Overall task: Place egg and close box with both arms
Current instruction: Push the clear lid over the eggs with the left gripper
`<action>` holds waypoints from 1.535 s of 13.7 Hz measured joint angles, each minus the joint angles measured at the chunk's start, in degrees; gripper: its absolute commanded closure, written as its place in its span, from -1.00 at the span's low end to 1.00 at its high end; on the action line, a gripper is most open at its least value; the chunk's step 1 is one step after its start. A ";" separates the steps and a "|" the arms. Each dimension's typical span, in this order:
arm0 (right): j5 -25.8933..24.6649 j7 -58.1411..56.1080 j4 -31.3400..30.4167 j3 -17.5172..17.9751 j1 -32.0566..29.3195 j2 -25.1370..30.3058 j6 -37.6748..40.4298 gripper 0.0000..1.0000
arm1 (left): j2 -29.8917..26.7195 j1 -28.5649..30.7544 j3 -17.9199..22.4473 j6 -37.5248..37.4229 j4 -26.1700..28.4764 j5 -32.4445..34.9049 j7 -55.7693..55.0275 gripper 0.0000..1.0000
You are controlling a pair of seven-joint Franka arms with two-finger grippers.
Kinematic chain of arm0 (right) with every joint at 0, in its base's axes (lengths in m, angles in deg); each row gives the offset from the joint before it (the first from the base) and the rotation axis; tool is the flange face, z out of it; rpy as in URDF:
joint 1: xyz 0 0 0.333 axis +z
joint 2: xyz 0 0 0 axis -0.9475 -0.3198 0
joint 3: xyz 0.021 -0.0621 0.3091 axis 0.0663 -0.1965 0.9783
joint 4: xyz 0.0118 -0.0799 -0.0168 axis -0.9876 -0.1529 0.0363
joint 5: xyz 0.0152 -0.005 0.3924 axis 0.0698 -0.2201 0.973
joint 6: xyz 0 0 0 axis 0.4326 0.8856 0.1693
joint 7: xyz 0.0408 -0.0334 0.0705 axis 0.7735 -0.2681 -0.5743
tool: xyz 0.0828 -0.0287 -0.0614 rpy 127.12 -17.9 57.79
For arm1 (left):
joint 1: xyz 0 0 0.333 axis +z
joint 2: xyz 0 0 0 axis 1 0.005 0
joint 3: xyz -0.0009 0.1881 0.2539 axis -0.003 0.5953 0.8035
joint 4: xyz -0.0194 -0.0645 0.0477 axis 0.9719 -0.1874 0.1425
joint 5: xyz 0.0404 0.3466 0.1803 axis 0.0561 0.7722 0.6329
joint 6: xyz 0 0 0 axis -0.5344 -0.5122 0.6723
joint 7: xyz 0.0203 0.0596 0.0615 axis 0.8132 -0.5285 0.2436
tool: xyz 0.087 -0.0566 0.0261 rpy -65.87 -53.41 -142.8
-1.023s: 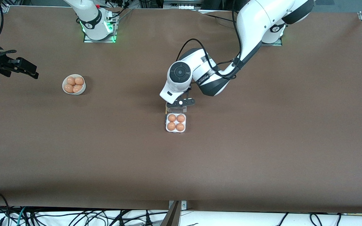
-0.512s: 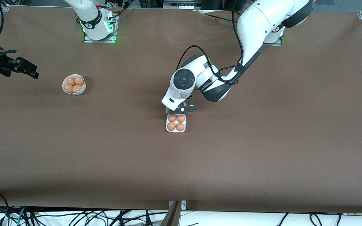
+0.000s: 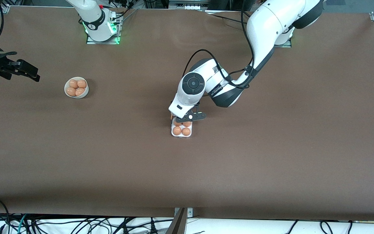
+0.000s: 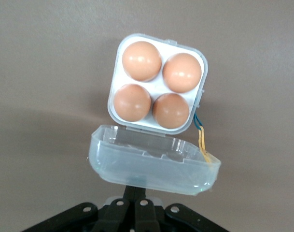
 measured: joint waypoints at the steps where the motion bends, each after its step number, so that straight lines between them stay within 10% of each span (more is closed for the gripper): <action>1: 0.00 0.00 0.00 0.00 0.00 0.00 0.00 -1.00 | 0.00 -0.01 0.29 0.00 -0.28 0.00 0.55 1.00; 19: 0.02 0.00 0.00 0.00 0.00 0.00 0.00 -1.00 | 2.61 -3.55 8.39 5.07 -3.26 -2.34 1.95 1.00; 20: 0.02 0.00 0.00 0.00 0.00 0.00 0.00 -1.00 | 2.61 -3.55 8.41 5.07 -3.32 -2.34 1.96 0.80; 21: 0.03 0.00 0.00 0.00 0.00 0.00 0.00 -1.00 | 2.61 -3.55 8.48 5.08 -3.44 -2.34 1.98 -0.25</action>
